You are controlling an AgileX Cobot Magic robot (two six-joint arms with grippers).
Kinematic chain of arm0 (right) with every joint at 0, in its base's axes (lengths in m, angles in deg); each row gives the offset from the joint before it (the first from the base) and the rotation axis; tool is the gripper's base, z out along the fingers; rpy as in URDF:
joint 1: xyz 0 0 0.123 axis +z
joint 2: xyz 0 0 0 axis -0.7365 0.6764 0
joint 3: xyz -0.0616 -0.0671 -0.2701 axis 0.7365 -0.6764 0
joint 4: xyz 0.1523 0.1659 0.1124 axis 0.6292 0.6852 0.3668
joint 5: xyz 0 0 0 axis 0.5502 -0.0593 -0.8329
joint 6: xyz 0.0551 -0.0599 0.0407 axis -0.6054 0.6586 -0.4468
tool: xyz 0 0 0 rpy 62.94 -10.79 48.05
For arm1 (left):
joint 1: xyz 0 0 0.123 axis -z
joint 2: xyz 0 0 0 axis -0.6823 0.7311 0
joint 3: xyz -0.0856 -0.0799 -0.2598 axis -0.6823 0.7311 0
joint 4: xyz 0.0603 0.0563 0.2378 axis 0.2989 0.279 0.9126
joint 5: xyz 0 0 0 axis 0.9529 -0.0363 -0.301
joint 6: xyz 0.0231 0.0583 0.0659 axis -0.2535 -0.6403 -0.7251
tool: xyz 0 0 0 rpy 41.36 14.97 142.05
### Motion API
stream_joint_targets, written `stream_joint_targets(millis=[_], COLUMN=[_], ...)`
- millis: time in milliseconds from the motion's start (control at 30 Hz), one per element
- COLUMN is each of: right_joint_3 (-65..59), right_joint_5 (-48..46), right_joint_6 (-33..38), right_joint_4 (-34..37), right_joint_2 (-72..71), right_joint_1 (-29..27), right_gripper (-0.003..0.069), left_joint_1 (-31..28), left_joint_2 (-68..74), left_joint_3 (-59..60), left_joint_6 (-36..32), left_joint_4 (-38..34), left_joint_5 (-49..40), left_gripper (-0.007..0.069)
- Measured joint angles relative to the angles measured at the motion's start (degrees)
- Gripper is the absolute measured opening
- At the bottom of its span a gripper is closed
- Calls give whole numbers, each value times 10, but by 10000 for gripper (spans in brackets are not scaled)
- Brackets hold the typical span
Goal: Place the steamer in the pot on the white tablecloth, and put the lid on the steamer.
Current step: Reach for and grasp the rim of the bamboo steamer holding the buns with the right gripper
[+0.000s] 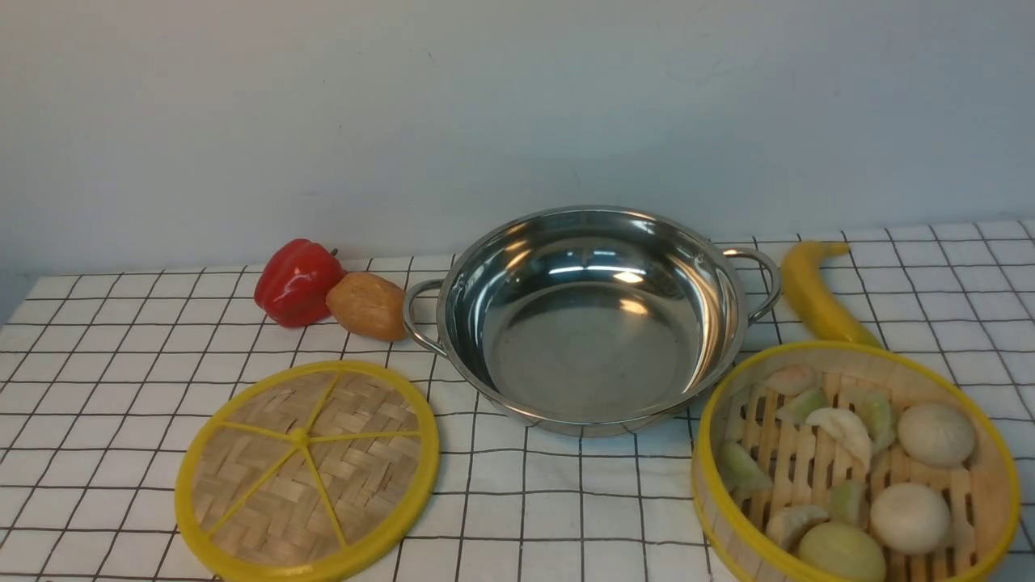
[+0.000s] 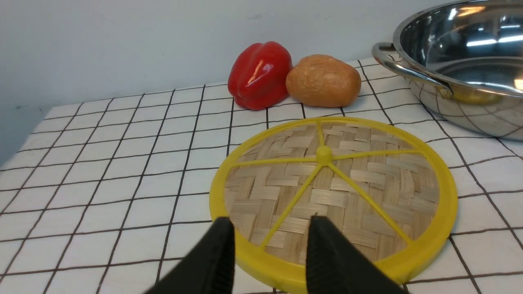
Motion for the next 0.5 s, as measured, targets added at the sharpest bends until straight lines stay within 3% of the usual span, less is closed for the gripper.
stream_joint_targets(millis=[400, 500], right_joint_3=[0, 0], right_joint_5=[0, 0], right_joint_6=[0, 0], right_joint_4=[-2, -21], right_joint_2=[0, 0], right_joint_1=[0, 0], right_gripper=[242, 242], left_joint_1=[0, 0], left_joint_2=[0, 0], left_joint_3=[0, 0], left_joint_6=[0, 16], left_joint_4=[10, -34], left_joint_5=[0, 0], left_gripper=[243, 243])
